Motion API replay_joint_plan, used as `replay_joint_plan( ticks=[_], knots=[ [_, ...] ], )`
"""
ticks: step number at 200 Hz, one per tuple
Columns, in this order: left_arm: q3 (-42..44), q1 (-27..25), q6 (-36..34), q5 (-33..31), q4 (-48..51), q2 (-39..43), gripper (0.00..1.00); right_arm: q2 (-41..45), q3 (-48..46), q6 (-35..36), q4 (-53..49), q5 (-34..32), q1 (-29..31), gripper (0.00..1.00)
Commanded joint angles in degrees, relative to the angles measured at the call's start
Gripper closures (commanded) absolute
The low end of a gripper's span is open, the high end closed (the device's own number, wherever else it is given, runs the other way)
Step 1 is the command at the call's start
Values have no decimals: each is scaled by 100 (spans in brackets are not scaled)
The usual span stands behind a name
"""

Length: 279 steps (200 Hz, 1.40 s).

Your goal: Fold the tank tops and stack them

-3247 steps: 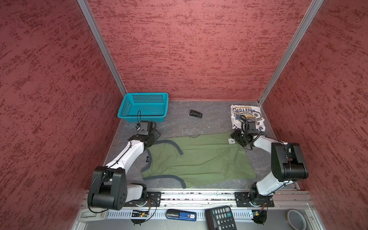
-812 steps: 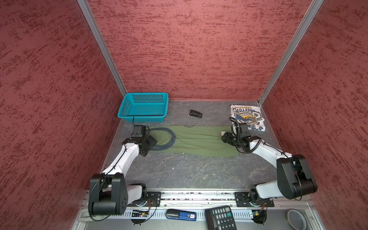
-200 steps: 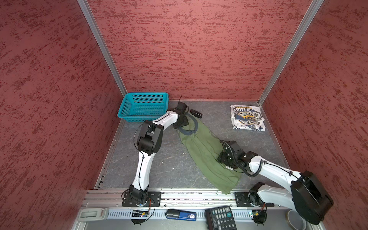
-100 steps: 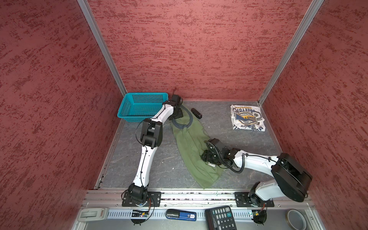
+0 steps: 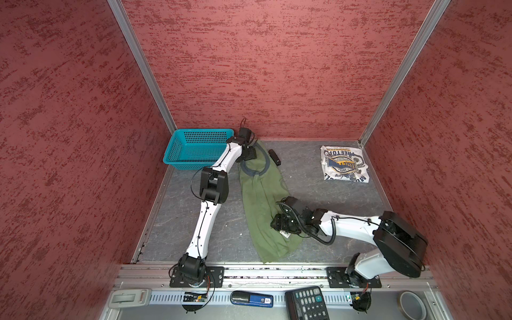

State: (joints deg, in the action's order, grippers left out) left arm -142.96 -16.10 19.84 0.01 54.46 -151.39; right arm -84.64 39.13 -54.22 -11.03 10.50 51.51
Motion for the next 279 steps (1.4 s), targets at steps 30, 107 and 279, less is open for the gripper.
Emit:
replay_joint_plan(
  ticks=[30,107,279],
  knots=[
    [280,-420,-30,-65,777,1359,13,1361,-20,226,-2279,-1309,46,20],
    [6749,-1413,1695,208,-1021,5995,14,2321,-829,1014,-2515,-912,-1077,27],
    [10886,-5283,5349,402,-2277,7709,31,1855,-1481,1295,-1279,108,-1262,69]
  ],
)
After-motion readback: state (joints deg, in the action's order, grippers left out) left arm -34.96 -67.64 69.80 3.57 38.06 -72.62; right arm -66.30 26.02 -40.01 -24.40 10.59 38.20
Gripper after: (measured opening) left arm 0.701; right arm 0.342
